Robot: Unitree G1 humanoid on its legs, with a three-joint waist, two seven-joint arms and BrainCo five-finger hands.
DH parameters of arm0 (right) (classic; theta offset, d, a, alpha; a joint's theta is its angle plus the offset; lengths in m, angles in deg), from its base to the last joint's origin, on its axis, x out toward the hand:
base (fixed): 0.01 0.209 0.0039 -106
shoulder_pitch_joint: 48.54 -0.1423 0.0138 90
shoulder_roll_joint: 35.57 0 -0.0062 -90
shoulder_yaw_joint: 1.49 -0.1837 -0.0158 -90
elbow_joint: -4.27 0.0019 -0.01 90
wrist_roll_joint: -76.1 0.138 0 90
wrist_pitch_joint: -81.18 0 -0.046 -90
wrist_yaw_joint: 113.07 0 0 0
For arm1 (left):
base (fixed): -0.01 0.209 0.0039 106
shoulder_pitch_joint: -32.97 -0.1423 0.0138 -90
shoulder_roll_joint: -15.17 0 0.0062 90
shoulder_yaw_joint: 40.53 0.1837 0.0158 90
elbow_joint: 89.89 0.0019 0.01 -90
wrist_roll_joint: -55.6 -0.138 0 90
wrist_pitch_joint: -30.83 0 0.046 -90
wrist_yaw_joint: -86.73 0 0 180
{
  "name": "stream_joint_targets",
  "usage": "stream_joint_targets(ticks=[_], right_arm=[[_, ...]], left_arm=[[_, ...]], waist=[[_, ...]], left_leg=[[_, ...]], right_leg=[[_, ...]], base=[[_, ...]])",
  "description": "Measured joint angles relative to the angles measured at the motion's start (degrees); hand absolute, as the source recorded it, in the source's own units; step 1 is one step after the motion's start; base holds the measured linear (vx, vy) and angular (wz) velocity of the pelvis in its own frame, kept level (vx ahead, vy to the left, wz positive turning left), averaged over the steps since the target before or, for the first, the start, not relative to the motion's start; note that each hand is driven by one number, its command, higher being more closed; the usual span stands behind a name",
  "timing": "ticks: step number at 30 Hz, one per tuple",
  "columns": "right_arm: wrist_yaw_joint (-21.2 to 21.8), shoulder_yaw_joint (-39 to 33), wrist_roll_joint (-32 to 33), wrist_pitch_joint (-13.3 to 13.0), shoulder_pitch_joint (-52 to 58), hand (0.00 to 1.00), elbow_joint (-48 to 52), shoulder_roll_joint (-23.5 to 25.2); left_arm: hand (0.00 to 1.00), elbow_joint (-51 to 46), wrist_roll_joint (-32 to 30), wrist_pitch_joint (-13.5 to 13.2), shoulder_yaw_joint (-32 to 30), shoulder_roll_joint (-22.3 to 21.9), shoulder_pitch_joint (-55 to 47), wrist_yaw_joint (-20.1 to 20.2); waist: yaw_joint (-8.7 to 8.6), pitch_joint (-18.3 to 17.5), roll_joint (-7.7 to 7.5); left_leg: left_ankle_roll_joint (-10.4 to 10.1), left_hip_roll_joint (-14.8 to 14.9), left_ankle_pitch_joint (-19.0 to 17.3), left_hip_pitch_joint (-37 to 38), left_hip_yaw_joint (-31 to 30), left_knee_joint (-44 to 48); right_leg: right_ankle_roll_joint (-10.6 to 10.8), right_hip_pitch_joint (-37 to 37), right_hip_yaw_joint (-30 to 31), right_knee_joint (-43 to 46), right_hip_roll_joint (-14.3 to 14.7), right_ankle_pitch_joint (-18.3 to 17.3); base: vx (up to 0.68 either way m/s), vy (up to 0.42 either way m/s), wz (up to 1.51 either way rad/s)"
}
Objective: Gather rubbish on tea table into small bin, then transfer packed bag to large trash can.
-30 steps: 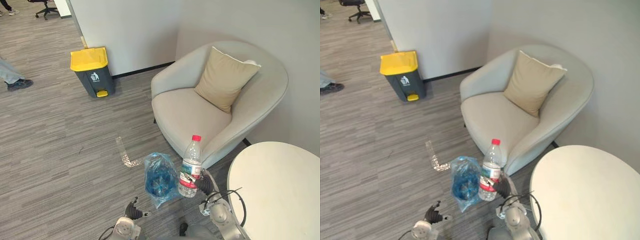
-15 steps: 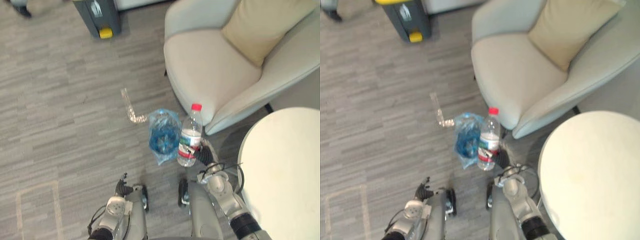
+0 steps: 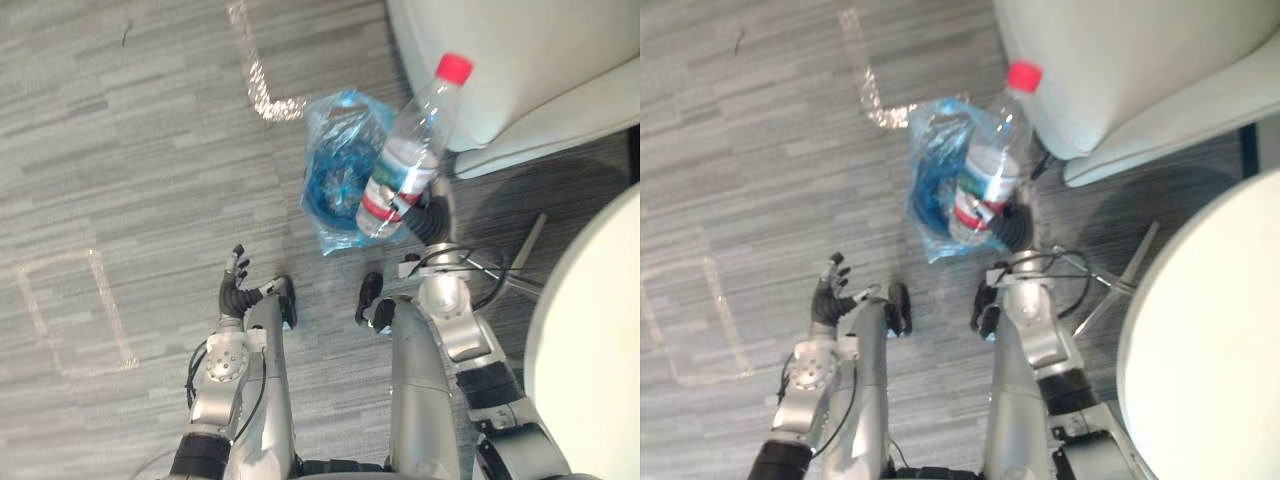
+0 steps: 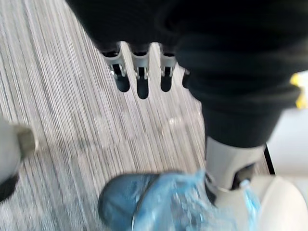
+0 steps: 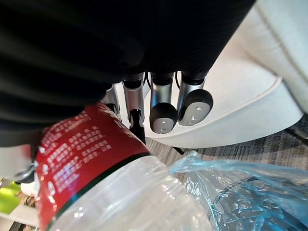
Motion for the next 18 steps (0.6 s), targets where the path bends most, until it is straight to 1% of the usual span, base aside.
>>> stream_joint_targets(ticks=[2,4,6,9,11,13,14,16,18], right_arm=[[0.0,0.1,0.1,0.0,-1.9,1.00,-0.8,-0.7],[0.0,0.1,1.1,0.0,-3.8,1.00,-1.6,-0.6],[0.1,0.3,1.1,0.0,-5.4,1.00,-4.2,-0.7],[0.1,1.4,2.3,0.0,-8.5,1.00,-9.0,-1.3],[0.3,2.7,2.5,0.2,-11.9,1.00,-12.6,-3.0],[0.5,2.8,2.8,0.5,-13.9,1.00,-15.3,-3.6],[0.6,2.8,3.5,0.6,-15.3,1.00,-17.3,-4.6],[0.7,2.8,4.3,0.6,-16.6,1.00,-18.9,-5.4],[0.7,2.9,4.7,0.6,-18.0,1.00,-20.3,-7.3]], left_arm=[[0.00,-2.5,0.4,-0.7,-0.4,0.0,-0.2,0.6],[0.00,-3.7,0.4,-1.6,-0.4,-0.3,-0.3,0.7],[0.00,-4.5,1.1,-2.1,-0.4,-0.8,-0.7,0.7],[0.00,-5.4,1.6,-2.7,-0.4,-1.6,-1.6,0.7],[0.00,-5.4,1.7,-3.5,-0.3,-1.7,-2.2,0.7],[0.00,-5.2,2.0,-3.6,-0.2,-1.7,-2.5,0.7],[0.00,-5.1,2.2,-3.8,0.2,-1.7,-2.9,0.7],[0.00,-4.4,2.6,-4.1,0.3,-1.7,-3.0,0.6],[0.00,-3.7,2.6,-4.3,0.5,-1.7,-3.0,0.6]], waist=[[0.56,0.0,0.09],[0.73,0.0,0.09],[0.77,0.0,0.09],[0.79,0.0,0.09],[0.93,0.0,0.09],[1.05,0.0,0.09],[1.41,0.0,0.10],[1.67,-0.1,0.15],[1.72,-0.1,0.24]], left_leg=[[-0.1,0.0,0.1,-2.4,-0.2,0.7],[-0.2,-0.4,0.4,-3.8,-0.2,0.7],[-0.3,-0.7,0.5,-4.7,-0.2,0.7],[-0.6,-1.4,1.0,-6.6,-0.4,0.6],[-0.7,-1.7,1.7,-8.8,-0.7,0.5],[-0.6,-1.9,2.2,-9.5,-0.7,0.5],[-0.7,-1.9,2.5,-9.8,-0.6,0.4],[-0.7,-1.9,2.8,-9.9,-0.6,0.3],[-0.7,-2.5,3.6,-10.4,-0.7,-0.5]], right_leg=[[0.2,-2.4,-0.1,1.3,-0.2,-0.2],[0.3,-4.0,-0.1,2.0,-0.7,-0.3],[-0.1,-4.8,-0.1,2.3,-1.1,-0.8],[0.0,-6.8,-0.2,3.1,-2.0,-1.3],[0.0,-8.8,-0.5,3.6,-2.3,-1.3],[0.0,-9.5,-0.9,4.2,-2.8,-1.3],[0.0,-9.9,-1.0,4.6,-3.1,-1.3],[0.0,-9.9,-1.4,4.8,-3.4,-1.3],[-0.4,-10.1,-1.7,4.7,-4.0,-1.8]], base=[[-0.02,-0.029,0.16],[-0.03,-0.020,0.14],[-0.04,-0.024,0.14],[-0.05,-0.025,0.20],[-0.07,-0.017,0.19],[-0.05,-0.007,0.19],[-0.05,-0.006,0.18],[-0.06,-0.005,0.16],[-0.07,-0.002,0.26]])
